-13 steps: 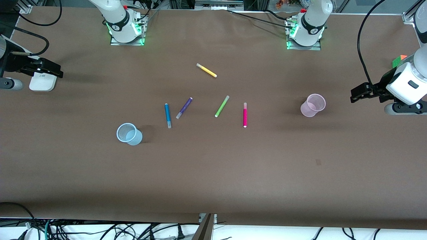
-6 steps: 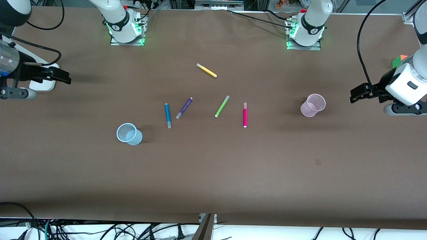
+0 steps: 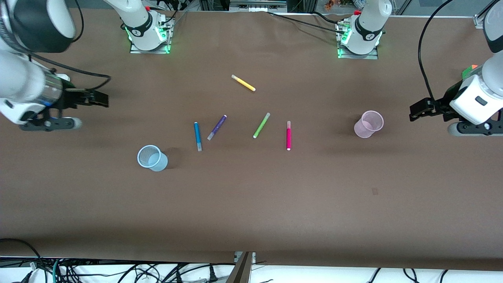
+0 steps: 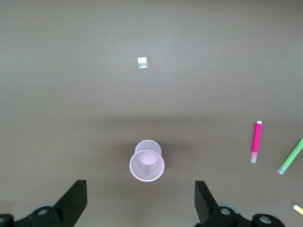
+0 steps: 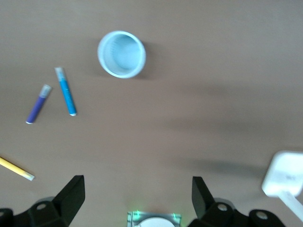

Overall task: Place pink and blue markers in matching cups
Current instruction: 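Reach the right gripper to the blue marker while the left gripper reaches the pink marker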

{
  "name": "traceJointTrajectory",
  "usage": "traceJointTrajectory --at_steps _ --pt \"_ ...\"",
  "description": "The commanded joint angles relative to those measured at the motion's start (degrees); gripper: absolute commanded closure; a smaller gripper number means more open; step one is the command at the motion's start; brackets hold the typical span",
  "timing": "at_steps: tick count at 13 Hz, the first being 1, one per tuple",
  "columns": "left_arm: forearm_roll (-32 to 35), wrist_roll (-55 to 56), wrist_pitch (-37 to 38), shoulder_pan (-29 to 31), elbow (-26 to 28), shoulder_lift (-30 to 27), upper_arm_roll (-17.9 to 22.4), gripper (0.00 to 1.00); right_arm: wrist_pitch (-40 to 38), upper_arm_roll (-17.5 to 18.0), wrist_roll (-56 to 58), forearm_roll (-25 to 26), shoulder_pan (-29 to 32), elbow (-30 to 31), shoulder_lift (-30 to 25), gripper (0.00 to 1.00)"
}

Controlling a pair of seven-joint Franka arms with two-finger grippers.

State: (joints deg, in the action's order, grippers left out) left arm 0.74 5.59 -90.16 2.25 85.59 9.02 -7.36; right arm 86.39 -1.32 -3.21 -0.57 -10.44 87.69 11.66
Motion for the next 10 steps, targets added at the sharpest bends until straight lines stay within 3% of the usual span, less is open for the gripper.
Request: traceJointTrajectory --at_steps 1,4,10 --pt "-1.01 4.75 -0.19 -0.76 0.28 0.73 -3.08 0.00 4.90 -0.26 -3.79 -0.14 -6.14 -1.12 5.81 0.00" --pt "-0.13 10.04 -0.89 -1.11 0.19 3.36 -7.05 0.00 11.23 -0.26 -10.93 -0.39 -10.91 -1.21 11.44 0.00" --pt "-0.22 20.84 -10.36 -9.45 0.11 12.58 -7.58 0.00 22.04 -0.26 -11.20 -0.74 -14.25 -0.95 21.20 0.00"
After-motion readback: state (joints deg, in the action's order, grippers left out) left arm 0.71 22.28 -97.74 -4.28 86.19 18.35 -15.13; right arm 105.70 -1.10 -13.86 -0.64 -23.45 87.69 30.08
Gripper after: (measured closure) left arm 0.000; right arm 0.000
